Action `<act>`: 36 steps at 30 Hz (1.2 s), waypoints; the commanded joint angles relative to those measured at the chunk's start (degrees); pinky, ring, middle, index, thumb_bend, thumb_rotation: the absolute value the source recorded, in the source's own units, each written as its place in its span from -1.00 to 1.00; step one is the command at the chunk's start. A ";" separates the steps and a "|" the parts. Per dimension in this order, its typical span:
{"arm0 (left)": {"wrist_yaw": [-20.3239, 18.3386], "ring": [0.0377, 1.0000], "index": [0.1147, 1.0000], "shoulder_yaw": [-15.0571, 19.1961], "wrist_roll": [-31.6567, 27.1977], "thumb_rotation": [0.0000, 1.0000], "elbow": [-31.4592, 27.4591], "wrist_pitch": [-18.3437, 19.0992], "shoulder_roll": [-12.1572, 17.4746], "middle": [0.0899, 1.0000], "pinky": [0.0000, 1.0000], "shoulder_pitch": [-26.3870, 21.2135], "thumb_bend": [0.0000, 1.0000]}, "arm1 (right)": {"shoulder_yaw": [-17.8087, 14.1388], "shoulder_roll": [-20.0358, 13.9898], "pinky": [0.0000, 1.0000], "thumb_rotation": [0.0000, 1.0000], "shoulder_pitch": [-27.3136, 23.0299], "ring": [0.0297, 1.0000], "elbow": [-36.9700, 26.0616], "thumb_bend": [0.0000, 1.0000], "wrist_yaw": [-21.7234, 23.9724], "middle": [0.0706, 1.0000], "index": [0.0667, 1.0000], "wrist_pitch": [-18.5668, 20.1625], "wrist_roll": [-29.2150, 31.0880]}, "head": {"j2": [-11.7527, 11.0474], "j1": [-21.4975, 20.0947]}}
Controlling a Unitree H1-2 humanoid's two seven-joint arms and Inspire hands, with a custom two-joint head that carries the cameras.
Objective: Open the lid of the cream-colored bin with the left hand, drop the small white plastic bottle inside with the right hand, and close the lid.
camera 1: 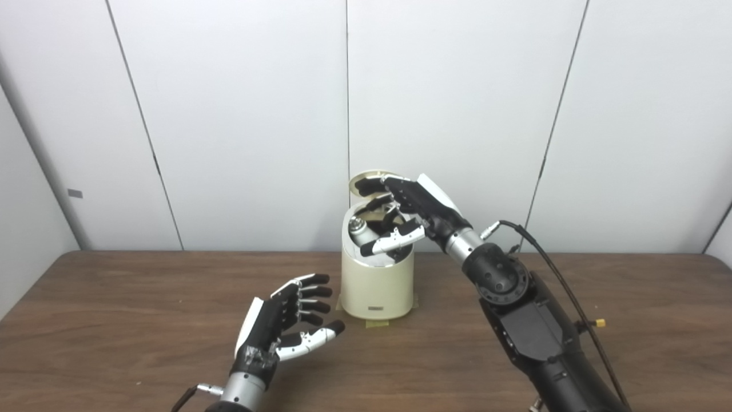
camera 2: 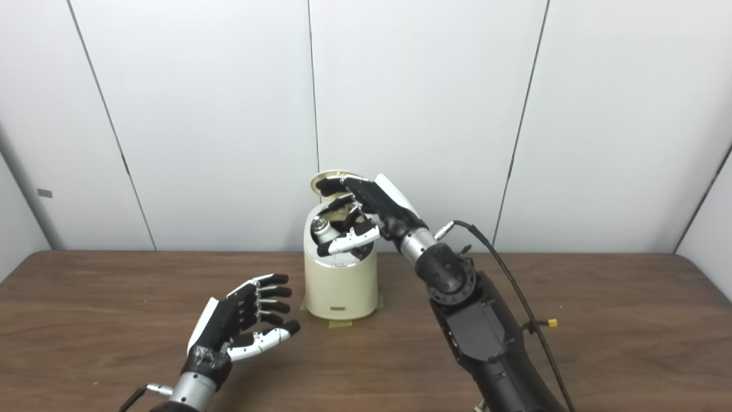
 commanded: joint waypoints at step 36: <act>1.29 0.30 0.46 1.31 -0.57 -0.79 -3.74 -3.15 0.51 0.40 0.16 -0.86 0.38 | -14.72 0.08 -0.11 -0.60 30.99 0.07 -20.07 0.56 -2.82 0.35 0.41 -11.44 20.68 | 0.46 1.40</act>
